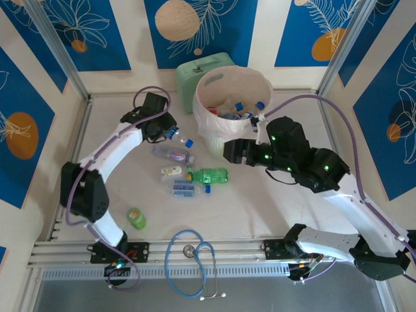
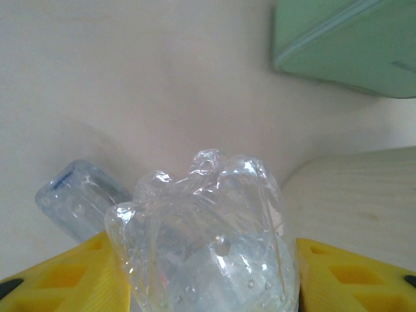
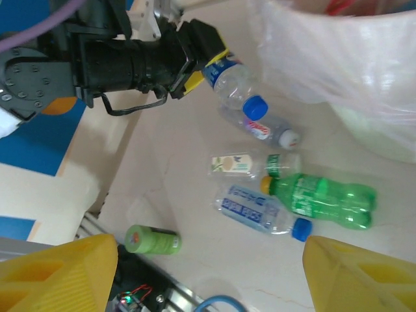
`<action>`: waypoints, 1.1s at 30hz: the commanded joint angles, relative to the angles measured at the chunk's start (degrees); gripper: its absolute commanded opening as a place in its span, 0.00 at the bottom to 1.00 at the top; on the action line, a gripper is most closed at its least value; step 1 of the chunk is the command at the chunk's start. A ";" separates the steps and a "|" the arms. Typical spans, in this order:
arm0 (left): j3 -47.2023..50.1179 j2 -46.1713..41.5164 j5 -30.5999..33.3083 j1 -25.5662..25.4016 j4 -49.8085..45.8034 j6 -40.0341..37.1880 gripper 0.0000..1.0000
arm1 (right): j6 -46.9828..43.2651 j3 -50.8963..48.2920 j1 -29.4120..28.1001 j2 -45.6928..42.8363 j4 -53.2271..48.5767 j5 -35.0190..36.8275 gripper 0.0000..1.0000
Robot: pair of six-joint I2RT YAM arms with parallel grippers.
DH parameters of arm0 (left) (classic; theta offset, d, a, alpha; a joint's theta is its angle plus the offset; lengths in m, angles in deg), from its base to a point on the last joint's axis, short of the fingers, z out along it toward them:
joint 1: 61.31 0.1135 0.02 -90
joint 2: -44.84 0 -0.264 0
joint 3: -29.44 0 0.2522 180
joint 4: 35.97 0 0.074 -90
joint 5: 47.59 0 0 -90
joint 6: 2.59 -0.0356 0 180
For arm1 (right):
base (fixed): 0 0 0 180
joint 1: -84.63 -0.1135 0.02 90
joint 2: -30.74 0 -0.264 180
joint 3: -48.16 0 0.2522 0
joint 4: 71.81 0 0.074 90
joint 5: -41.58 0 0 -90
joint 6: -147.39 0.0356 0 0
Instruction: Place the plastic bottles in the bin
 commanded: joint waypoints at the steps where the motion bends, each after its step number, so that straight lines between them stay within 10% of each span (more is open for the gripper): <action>1: 0.25 -7.19 -4.19 0.46 1.55 0.17 0.56 | 0.17 0.71 -0.23 2.70 3.64 -6.20 0.76; 17: 5.61 -22.32 -25.80 1.39 7.31 6.10 0.57 | 1.75 8.26 3.97 17.25 10.98 -21.00 0.74; 33: 7.52 -24.42 -28.15 1.41 10.59 8.36 0.57 | 1.79 11.70 1.27 22.11 10.36 -20.59 0.63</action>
